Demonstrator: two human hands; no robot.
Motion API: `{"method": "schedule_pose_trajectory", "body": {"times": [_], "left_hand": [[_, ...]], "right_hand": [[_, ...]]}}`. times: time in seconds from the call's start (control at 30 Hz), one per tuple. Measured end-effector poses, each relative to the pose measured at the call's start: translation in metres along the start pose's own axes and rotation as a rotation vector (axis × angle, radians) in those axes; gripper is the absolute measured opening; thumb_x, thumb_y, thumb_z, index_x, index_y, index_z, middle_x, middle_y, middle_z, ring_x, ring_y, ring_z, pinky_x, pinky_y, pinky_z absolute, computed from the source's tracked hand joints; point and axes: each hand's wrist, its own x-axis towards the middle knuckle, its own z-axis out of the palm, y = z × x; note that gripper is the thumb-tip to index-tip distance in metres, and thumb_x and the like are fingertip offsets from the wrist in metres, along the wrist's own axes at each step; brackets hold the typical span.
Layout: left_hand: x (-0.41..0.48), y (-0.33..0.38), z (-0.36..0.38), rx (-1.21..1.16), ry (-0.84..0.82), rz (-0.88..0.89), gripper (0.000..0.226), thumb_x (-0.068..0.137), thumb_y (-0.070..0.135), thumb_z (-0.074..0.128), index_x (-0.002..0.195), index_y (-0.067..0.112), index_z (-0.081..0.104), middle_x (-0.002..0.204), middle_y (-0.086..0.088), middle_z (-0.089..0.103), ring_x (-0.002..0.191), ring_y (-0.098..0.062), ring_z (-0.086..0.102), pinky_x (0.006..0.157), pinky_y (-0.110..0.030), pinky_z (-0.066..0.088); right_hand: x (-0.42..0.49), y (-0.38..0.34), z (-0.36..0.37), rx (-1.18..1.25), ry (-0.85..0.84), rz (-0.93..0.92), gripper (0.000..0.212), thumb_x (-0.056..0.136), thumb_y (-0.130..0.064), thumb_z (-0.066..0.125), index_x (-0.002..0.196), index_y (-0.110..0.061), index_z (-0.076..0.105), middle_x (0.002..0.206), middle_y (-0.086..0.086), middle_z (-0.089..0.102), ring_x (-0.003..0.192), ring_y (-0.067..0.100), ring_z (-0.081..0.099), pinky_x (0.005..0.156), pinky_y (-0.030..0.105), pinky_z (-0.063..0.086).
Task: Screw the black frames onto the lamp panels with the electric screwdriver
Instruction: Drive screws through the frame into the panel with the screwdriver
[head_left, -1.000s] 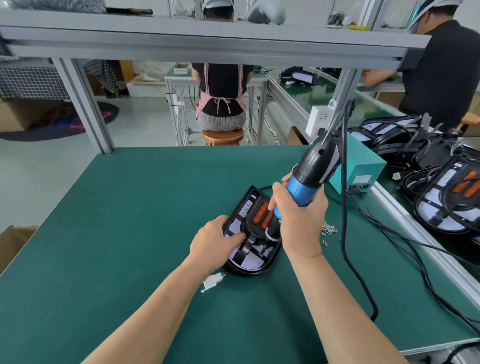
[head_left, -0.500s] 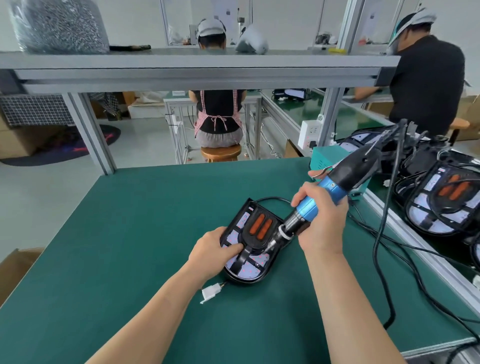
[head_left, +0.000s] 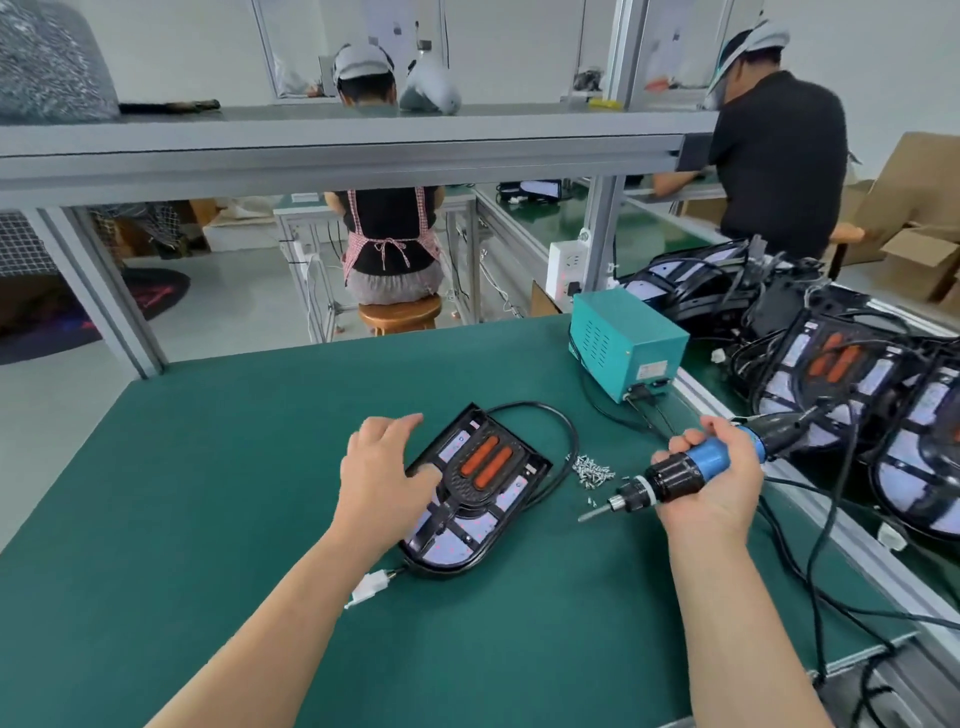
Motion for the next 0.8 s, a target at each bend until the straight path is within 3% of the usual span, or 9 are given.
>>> {"method": "schedule_pose_trajectory", "body": {"times": [0.07, 0.17, 0.27, 0.43, 0.8], "left_hand": [[-0.004, 0.023, 0.013, 0.015, 0.078, 0.295, 0.030, 0.087, 0.011, 0.068, 0.115, 0.017, 0.071, 0.108, 0.001, 0.058, 0.106, -0.019, 0.047, 0.098, -0.030, 0.037], [-0.006, 0.054, 0.041, 0.032, -0.121, 0.523, 0.011, 0.088, 0.008, 0.066, 0.094, 0.013, 0.074, 0.095, 0.000, 0.060, 0.095, -0.018, 0.056, 0.088, -0.028, 0.042], [0.001, 0.076, 0.073, 0.186, -0.302, 0.582, 0.017, 0.094, 0.013, 0.060, 0.106, 0.012, 0.072, 0.105, -0.007, 0.061, 0.103, -0.024, 0.058, 0.091, -0.026, 0.041], [0.014, 0.092, 0.103, 0.486, -0.455, 0.628, 0.025, 0.099, 0.018, 0.058, 0.123, 0.021, 0.064, 0.121, -0.002, 0.058, 0.120, -0.023, 0.052, 0.098, -0.039, 0.045], [0.020, 0.100, 0.111, 0.526, -0.503, 0.669, 0.015, 0.098, 0.017, 0.057, 0.106, 0.022, 0.068, 0.110, -0.003, 0.061, 0.109, -0.026, 0.057, 0.088, -0.041, 0.051]], "right_hand": [[0.008, -0.003, -0.009, 0.028, 0.000, 0.034, 0.008, 0.087, -0.021, 0.064, 0.081, -0.019, 0.060, 0.068, -0.006, 0.053, 0.055, 0.011, 0.051, 0.056, 0.023, 0.037], [0.015, -0.006, -0.016, 0.091, -0.059, 0.088, 0.012, 0.092, -0.024, 0.057, 0.081, -0.019, 0.060, 0.068, -0.008, 0.050, 0.054, 0.009, 0.048, 0.056, 0.022, 0.034], [0.018, -0.006, -0.020, 0.114, -0.105, 0.099, 0.015, 0.094, -0.025, 0.053, 0.082, -0.019, 0.061, 0.067, -0.008, 0.048, 0.053, 0.008, 0.047, 0.056, 0.023, 0.034], [0.020, -0.005, -0.023, 0.121, -0.115, 0.120, 0.016, 0.094, -0.026, 0.052, 0.083, -0.019, 0.061, 0.066, -0.009, 0.048, 0.053, 0.008, 0.047, 0.060, 0.025, 0.033], [0.022, -0.003, -0.024, 0.127, -0.115, 0.113, 0.012, 0.092, -0.025, 0.055, 0.084, -0.018, 0.063, 0.068, -0.008, 0.050, 0.054, 0.008, 0.048, 0.063, 0.025, 0.034]]}}
